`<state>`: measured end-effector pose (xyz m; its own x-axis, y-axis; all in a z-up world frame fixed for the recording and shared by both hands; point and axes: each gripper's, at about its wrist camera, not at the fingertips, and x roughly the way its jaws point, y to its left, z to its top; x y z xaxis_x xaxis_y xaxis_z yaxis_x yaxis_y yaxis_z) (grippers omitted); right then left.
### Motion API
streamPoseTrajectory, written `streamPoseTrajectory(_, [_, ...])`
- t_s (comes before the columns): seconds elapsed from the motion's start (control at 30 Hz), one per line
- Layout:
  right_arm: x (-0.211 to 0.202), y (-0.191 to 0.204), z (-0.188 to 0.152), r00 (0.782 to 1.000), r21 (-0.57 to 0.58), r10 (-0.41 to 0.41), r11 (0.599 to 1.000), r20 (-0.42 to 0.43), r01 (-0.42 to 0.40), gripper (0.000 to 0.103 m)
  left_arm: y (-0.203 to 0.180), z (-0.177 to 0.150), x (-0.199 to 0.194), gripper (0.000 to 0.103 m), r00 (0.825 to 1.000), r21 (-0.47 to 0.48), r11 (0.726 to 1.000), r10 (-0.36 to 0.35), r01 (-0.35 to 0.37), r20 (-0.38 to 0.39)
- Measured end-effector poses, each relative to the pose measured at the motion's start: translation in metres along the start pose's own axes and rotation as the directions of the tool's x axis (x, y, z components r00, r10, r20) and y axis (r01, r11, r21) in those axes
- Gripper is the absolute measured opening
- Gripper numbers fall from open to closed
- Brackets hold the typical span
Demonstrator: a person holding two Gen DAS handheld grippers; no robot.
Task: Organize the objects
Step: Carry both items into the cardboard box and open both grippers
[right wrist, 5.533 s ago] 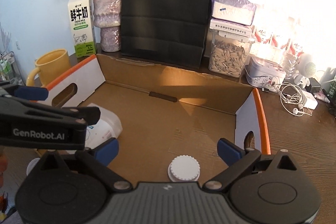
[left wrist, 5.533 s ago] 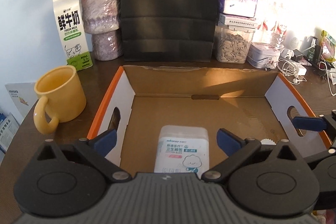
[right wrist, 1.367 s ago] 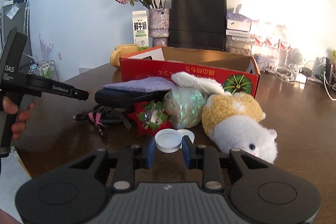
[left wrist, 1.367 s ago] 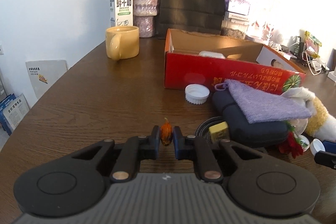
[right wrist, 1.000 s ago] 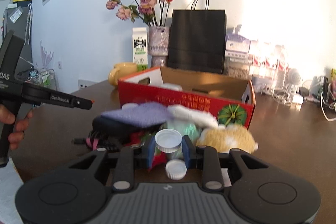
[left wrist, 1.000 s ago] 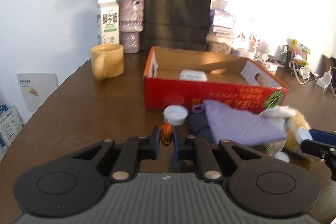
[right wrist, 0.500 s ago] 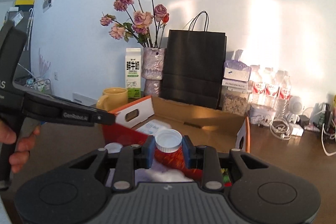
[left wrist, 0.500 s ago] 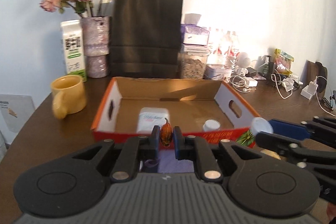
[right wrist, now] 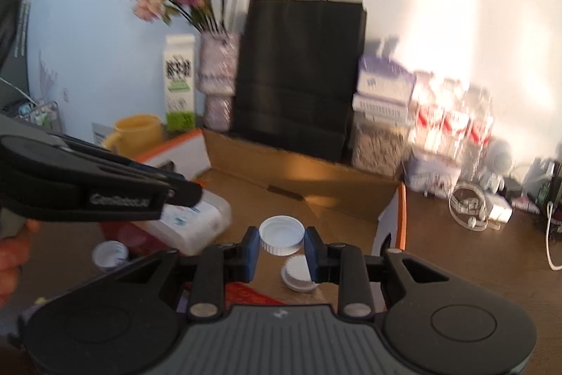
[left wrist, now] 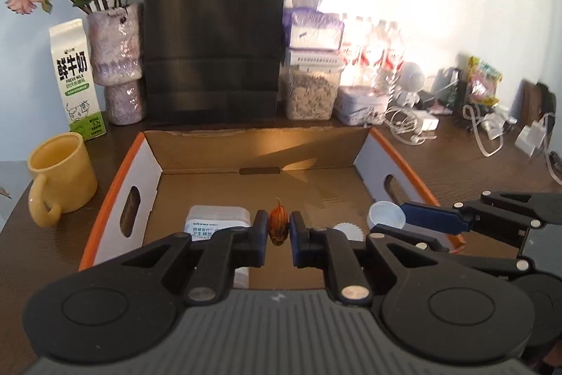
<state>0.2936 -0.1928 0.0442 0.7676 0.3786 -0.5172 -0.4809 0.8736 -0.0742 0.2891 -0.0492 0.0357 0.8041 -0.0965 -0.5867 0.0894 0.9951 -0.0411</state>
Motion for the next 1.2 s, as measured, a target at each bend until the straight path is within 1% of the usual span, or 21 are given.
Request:
streamPoseTrajectory(0.17, [0.033, -0.021, -0.003, 0.996, 0.028, -0.011, 1.0, -0.084, 0.014, 0.026, 0.004, 0.005, 0.024, 0.014, 0.999, 0.0, 1.0, 0.004, -0.004, -0.039])
streamPoseTrajectory(0.3, [0.046, -0.029, -0.007, 0.994, 0.043, -0.01, 0.999, -0.108, 0.015, 0.027, 0.007, 0.005, 0.038, 0.015, 0.998, 0.001, 1.0, -0.001, 0.001, -0.067])
streamPoseTrajectory(0.33, [0.048, -0.029, -0.007, 0.994, 0.041, -0.01, 0.999, -0.113, 0.015, 0.027, 0.008, 0.005, 0.041, 0.021, 0.998, 0.001, 1.0, -0.001, 0.001, -0.067])
streamPoseTrajectory(0.37, [0.049, -0.03, -0.008, 0.993, 0.04, -0.012, 0.999, -0.115, 0.017, 0.028, 0.01, 0.004, 0.042, 0.03, 0.998, -0.003, 1.0, -0.001, 0.001, -0.066])
streamPoseTrajectory(0.4, [0.05, -0.03, -0.008, 0.993, 0.039, -0.016, 0.999, -0.12, 0.021, 0.039, 0.012, 0.004, 0.042, 0.059, 0.998, -0.009, 1.0, 0.004, -0.004, -0.063])
streamPoseTrajectory(0.43, [0.05, -0.031, -0.008, 0.992, 0.04, -0.02, 0.999, -0.125, 0.025, 0.05, 0.014, 0.004, 0.04, 0.089, 0.999, -0.011, 1.0, 0.018, -0.018, -0.052])
streamPoseTrajectory(0.47, [0.05, -0.031, -0.009, 0.992, 0.041, -0.023, 0.999, -0.124, 0.029, 0.079, 0.016, 0.003, 0.037, 0.099, 0.999, -0.008, 0.999, 0.04, -0.041, -0.029])
streamPoseTrajectory(0.5, [0.049, -0.031, -0.009, 0.993, 0.04, -0.023, 0.999, -0.117, 0.028, 0.092, 0.017, 0.003, 0.034, 0.103, 0.998, -0.002, 0.998, 0.062, -0.062, -0.002])
streamPoseTrajectory(0.53, [0.047, -0.03, -0.009, 0.994, 0.035, -0.014, 0.999, -0.11, 0.018, 0.092, 0.018, 0.003, 0.031, 0.103, 0.997, 0.003, 0.997, 0.074, -0.074, 0.022])
streamPoseTrajectory(0.57, [0.046, -0.029, -0.009, 0.994, 0.032, -0.012, 0.999, -0.108, 0.016, 0.094, 0.019, 0.003, 0.029, 0.103, 0.997, 0.004, 0.997, 0.075, -0.075, 0.026])
streamPoseTrajectory(0.6, [0.045, -0.028, -0.008, 0.994, 0.029, -0.016, 0.999, -0.107, 0.019, 0.1, 0.021, 0.003, 0.028, 0.103, 0.997, -0.001, 0.997, 0.076, -0.076, 0.021])
streamPoseTrajectory(0.67, [0.043, -0.026, -0.008, 0.995, 0.023, -0.02, 0.999, -0.097, 0.022, 0.103, 0.022, 0.003, 0.027, 0.103, 0.997, -0.006, 0.997, 0.077, -0.077, 0.016])
streamPoseTrajectory(1.0, [0.027, -0.019, -0.003, 0.997, 0.032, -0.023, 0.999, -0.069, 0.026, 0.103, 0.021, -0.002, 0.014, 0.103, 0.997, -0.001, 0.997, 0.075, -0.075, 0.022])
streamPoseTrajectory(1.2, [0.004, -0.016, -0.003, 0.999, 0.04, -0.027, 0.999, -0.027, 0.028, 0.103, 0.022, -0.006, -0.009, 0.103, 0.997, -0.013, 0.998, 0.067, -0.067, 0.045])
